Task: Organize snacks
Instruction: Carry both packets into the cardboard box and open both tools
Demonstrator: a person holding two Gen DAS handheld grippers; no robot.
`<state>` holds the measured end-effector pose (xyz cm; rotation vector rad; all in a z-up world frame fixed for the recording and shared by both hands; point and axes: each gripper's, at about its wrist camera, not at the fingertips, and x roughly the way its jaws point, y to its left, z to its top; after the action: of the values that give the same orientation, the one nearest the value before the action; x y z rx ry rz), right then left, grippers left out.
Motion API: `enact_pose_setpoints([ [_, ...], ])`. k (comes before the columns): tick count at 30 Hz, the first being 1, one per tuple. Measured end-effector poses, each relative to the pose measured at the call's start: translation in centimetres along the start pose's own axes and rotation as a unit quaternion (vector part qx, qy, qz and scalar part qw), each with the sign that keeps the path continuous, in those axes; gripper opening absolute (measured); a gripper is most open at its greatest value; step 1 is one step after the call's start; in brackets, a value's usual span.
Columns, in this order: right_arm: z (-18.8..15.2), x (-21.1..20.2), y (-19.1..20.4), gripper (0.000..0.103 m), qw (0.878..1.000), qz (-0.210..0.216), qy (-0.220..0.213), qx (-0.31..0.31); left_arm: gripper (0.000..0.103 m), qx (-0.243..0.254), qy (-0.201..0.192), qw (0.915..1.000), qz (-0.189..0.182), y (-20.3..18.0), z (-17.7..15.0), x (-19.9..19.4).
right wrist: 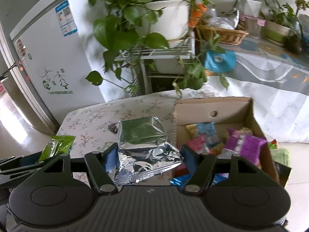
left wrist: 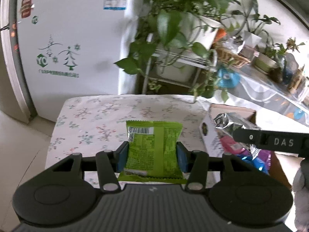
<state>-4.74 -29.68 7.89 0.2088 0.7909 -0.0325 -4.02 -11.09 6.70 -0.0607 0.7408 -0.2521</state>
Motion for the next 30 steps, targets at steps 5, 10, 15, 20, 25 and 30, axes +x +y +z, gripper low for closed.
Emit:
enact_pose_setpoints([
  [5, -0.4, -1.4, -2.3, 0.075, 1.000, -0.004, -0.008, 0.015, 0.050, 0.010, 0.002, 0.9998, -0.018, -2.3, 0.0, -0.3],
  [10, -0.8, -2.9, -4.7, 0.075, 0.999, -0.014, -0.019, 0.038, 0.050, 0.019, 0.004, 0.9992, -0.035, -4.5, 0.0, -0.3],
  [15, -1.2, -3.9, -6.8, 0.075, 0.997, -0.027, -0.026, 0.063, 0.050, 0.027, 0.010, 0.9982, -0.053, -6.6, -0.1, -0.1],
  [20, -1.9, -4.9, -8.8, 0.075, 0.994, -0.040, -0.029, 0.094, 0.050, 0.044, 0.018, 0.9961, -0.074, -9.1, -0.7, 0.1],
  [25, -2.2, -5.2, -10.1, 0.075, 0.991, -0.050, -0.028, 0.119, 0.050, 0.059, 0.034, 0.9930, -0.097, -11.6, -2.2, 0.4],
  [30, -2.5, -5.2, -11.4, 0.075, 0.987, -0.055, -0.025, 0.147, 0.050, 0.073, 0.050, 0.9896, -0.113, -13.9, -3.7, 0.8],
])
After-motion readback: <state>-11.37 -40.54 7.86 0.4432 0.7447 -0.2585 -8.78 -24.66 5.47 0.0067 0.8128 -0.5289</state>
